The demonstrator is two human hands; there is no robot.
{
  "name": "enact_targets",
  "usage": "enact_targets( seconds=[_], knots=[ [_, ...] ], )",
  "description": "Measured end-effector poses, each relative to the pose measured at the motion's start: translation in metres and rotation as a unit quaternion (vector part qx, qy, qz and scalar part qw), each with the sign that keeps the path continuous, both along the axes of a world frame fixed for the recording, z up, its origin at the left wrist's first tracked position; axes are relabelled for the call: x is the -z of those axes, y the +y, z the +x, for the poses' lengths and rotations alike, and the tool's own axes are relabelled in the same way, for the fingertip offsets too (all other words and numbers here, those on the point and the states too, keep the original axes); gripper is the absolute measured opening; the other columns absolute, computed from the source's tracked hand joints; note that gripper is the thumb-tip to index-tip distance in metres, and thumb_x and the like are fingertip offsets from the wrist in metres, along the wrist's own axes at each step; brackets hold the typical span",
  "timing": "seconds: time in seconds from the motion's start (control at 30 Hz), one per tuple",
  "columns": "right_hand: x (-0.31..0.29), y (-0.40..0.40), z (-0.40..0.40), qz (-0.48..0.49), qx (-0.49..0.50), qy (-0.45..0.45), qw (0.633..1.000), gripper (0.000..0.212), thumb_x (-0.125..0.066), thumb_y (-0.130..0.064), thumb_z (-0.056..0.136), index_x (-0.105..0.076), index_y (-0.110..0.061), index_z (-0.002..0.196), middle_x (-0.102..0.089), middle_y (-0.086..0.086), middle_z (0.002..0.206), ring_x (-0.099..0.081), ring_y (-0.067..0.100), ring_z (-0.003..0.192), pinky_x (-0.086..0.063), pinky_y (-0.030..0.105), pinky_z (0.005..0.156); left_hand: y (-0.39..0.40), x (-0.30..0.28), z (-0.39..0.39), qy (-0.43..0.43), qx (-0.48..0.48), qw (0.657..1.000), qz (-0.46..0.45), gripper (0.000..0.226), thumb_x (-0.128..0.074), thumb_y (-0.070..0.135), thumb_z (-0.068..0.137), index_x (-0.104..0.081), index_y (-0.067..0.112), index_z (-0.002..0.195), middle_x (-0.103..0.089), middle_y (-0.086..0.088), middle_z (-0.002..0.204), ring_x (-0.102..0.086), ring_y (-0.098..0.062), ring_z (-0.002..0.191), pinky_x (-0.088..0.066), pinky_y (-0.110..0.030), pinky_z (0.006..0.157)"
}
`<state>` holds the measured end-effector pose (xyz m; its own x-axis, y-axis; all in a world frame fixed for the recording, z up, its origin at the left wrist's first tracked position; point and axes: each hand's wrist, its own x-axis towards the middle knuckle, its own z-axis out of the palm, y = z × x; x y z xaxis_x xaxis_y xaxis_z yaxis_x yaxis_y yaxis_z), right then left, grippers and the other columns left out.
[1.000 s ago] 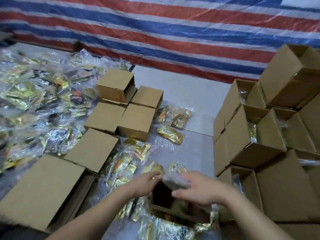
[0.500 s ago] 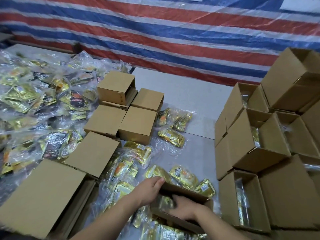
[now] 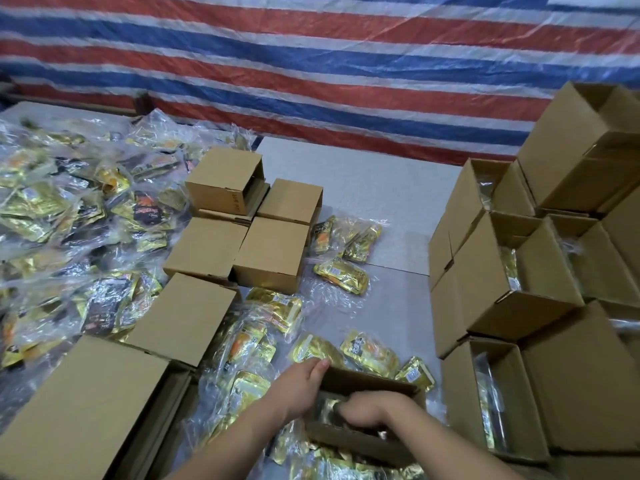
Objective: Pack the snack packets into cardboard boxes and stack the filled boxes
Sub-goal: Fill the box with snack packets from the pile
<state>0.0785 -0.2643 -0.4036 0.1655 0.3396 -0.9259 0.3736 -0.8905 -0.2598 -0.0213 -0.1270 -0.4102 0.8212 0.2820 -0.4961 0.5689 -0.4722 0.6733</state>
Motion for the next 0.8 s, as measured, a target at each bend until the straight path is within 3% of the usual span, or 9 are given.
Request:
enact_targets(
  seconds=[0.13,0.27,0.33,0.4,0.47,0.57,0.67,0.73,0.8],
  knots=[
    [-0.004,-0.02,0.008,0.03,0.006,-0.045,0.999,0.043,-0.033,-0.048,0.096,-0.063,-0.018,0.102,-0.064,0.003,0.098,-0.064,0.022,0.096,-0.045,0.031,0.076,0.0,0.001,-0.002,0.001,-0.004,1.0,-0.003,0.045,-0.025,0.056,0.104,-0.06,0.028,0.109,-0.068,0.001,0.106,-0.062,-0.015,0.099,-0.049,-0.033,0.091],
    [-0.013,-0.032,0.0,0.009,-0.028,-0.066,0.997,0.058,-0.033,-0.05,0.102,-0.057,-0.007,0.134,-0.056,0.013,0.139,-0.054,0.026,0.125,-0.041,0.031,0.097,-0.003,0.002,-0.004,-0.005,-0.013,1.0,-0.023,0.042,-0.029,0.057,0.103,-0.059,0.028,0.102,-0.068,0.005,0.097,-0.063,-0.011,0.093,-0.049,-0.033,0.092],
    [-0.026,-0.028,-0.004,0.025,-0.022,-0.074,0.997,0.06,-0.033,-0.049,0.103,-0.054,-0.005,0.137,-0.055,0.015,0.141,-0.054,0.027,0.126,-0.042,0.032,0.101,-0.001,0.002,-0.004,-0.006,-0.011,0.999,-0.029,0.043,-0.03,0.056,0.103,-0.061,0.027,0.102,-0.068,0.004,0.097,-0.063,-0.009,0.092,-0.05,-0.031,0.091],
    [-0.042,-0.027,-0.004,0.062,-0.027,-0.092,0.993,0.054,-0.035,-0.047,0.102,-0.06,-0.007,0.129,-0.061,0.013,0.131,-0.059,0.028,0.118,-0.046,0.032,0.093,0.003,0.0,-0.001,0.001,-0.001,0.999,-0.039,0.042,-0.031,0.056,0.103,-0.062,0.027,0.103,-0.069,0.003,0.096,-0.063,-0.008,0.092,-0.049,-0.029,0.089],
    [-0.059,-0.035,-0.002,0.123,-0.026,-0.144,0.982,0.036,-0.041,-0.045,0.096,-0.066,-0.02,0.1,-0.068,0.003,0.106,-0.066,0.023,0.097,-0.048,0.031,0.073,0.009,-0.003,0.004,0.008,0.015,0.999,-0.038,0.043,-0.032,0.054,0.104,-0.064,0.025,0.104,-0.069,0.003,0.098,-0.063,-0.009,0.094,-0.048,-0.026,0.087],
    [-0.08,-0.052,0.006,0.231,0.032,-0.27,0.934,0.032,-0.04,-0.051,0.089,-0.054,-0.025,0.075,-0.06,-0.007,0.078,-0.058,0.01,0.071,-0.045,0.03,0.059,0.018,-0.008,0.017,0.006,0.007,0.999,-0.041,0.049,-0.033,0.055,0.103,-0.067,0.02,0.104,-0.069,0.003,0.102,-0.063,-0.012,0.099,-0.046,-0.026,0.086],
    [-0.077,-0.066,0.024,0.295,0.082,-0.35,0.885,0.032,-0.036,-0.047,0.096,-0.062,-0.029,0.105,-0.063,-0.007,0.103,-0.059,0.015,0.097,-0.049,0.037,0.084,0.023,-0.014,0.043,-0.025,0.006,1.0,-0.005,0.038,-0.039,0.049,0.104,-0.065,0.023,0.105,-0.068,0.007,0.102,-0.063,-0.014,0.098,-0.045,-0.026,0.078],
    [-0.066,-0.071,0.033,0.26,0.088,-0.35,0.896,0.037,-0.036,-0.04,0.102,-0.057,-0.022,0.126,-0.062,-0.001,0.119,-0.057,0.021,0.113,-0.046,0.037,0.096,0.021,-0.016,0.07,-0.04,0.062,0.995,0.063,0.027,-0.043,0.038,0.104,-0.065,0.021,0.105,-0.068,0.004,0.1,-0.065,-0.017,0.096,-0.045,-0.027,0.073],
    [-0.054,-0.076,0.033,0.2,0.077,-0.322,0.922,0.04,-0.034,-0.039,0.103,-0.054,-0.019,0.131,-0.06,0.003,0.125,-0.056,0.024,0.117,-0.046,0.039,0.1,0.014,-0.014,0.099,-0.028,0.142,0.98,0.136,0.026,-0.044,0.033,0.104,-0.061,0.021,0.12,-0.067,0.001,0.119,-0.063,-0.019,0.108,-0.046,-0.027,0.082]
  ],
)
